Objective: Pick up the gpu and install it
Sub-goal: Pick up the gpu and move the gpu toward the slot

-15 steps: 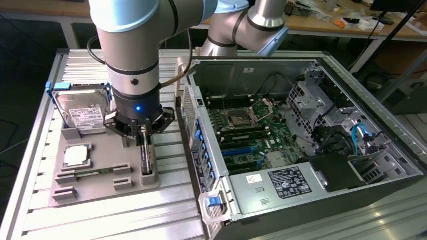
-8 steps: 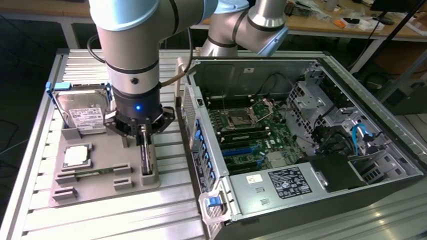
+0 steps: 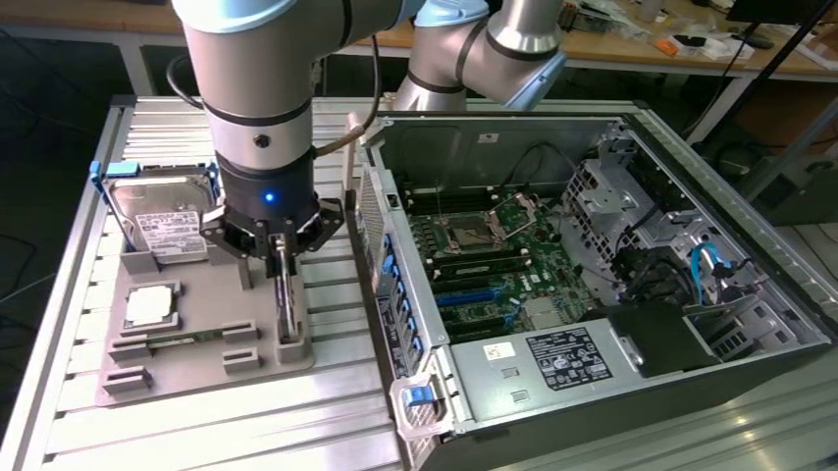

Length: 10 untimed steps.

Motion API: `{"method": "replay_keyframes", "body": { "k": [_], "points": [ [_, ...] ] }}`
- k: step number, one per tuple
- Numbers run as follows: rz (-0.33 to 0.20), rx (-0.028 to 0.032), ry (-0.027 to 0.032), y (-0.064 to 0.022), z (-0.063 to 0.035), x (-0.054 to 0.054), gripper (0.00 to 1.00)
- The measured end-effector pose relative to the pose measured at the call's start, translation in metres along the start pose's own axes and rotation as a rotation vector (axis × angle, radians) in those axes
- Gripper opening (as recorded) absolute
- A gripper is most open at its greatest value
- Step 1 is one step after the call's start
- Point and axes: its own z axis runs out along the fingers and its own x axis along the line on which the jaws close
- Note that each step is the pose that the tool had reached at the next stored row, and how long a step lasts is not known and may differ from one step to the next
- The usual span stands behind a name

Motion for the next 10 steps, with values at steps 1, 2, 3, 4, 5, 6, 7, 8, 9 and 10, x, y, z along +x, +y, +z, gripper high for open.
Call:
{"method": "replay_keyframes", "body": {
  "k": [1,2,3,4,5,6,7,8,9,10],
  "points": [
    [0.000,-0.0001,-0.0002,0.0001,-0.0037,0.000,0.27],
    [0.000,-0.0001,-0.0002,0.0002,-0.0065,0.000,0.27],
    [0.000,0.0000,-0.0003,0.0003,-0.0094,0.000,0.27],
    [0.000,0.0000,-0.0005,0.0004,-0.0117,0.000,0.27],
    [0.000,-0.0001,-0.0007,0.0005,-0.0140,0.000,0.27],
    [0.000,-0.0001,-0.0010,0.0006,-0.0161,0.000,0.27],
    [0.000,0.0000,-0.0011,0.0007,-0.0187,0.000,0.27],
    [0.000,0.0000,-0.0013,0.0008,-0.0213,0.000,0.27],
    [0.000,0.0000,-0.0016,0.0009,-0.0238,0.000,0.27],
    [0.000,-0.0001,-0.0019,0.0010,-0.0263,0.000,0.27]
  ]
}}
